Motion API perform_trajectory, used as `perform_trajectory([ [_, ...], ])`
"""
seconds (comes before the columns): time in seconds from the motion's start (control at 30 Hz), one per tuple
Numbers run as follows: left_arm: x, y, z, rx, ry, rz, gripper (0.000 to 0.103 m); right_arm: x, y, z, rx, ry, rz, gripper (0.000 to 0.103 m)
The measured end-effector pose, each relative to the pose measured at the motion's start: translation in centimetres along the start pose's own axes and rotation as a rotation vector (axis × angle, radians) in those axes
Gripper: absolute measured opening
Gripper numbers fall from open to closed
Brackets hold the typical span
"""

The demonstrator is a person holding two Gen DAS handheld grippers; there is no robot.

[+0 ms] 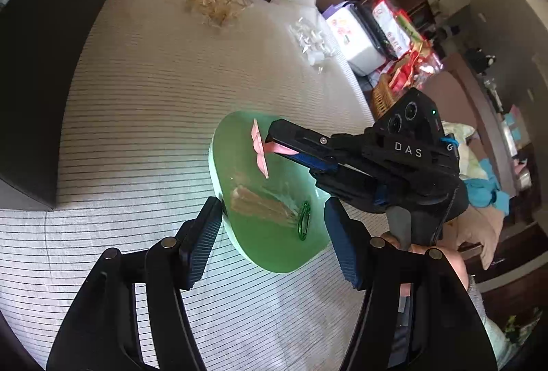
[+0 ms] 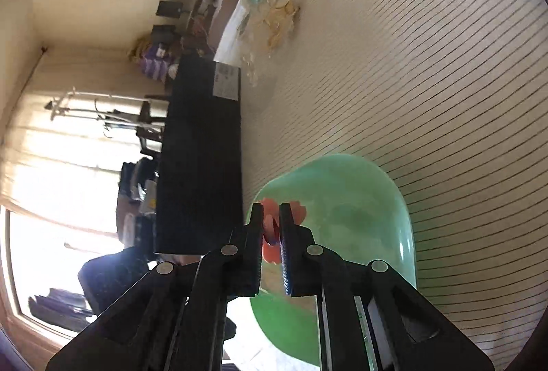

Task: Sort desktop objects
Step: 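Carry the pink flower piece with the right gripper over the purple bowl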

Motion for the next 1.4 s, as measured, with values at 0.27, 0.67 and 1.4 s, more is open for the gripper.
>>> perform_trajectory([
  [0.27, -1.0, 0.7, 0.5, -0.082, -0.059, 0.039, 0.059, -0.3, 0.6, -0.3, 0.002, -0.027, 0.053, 0.008],
  [0.67, -2.2, -1.3, 0.4, -0.057, -0.103, 0.025, 0.059, -1.4, 1.8, 0.2, -0.001, -0.073, 0.121, 0.009],
  [1.4, -3.4, 4.5, 4.0, -0.116, -0.036, -0.119, 0.014, 6.2, 0.1, 4.1, 0.049, -0.003, 0.246, 0.011],
])
Point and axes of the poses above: each gripper's, at about its wrist camera, not at the fingertips, and y roughly against the way its jaws point, x to its left, z to its top, the point moved 1 cm from there along -y, roughly the way its jaws point, and after that the axes turned 13 degrees about y, right-handed, at the moved point
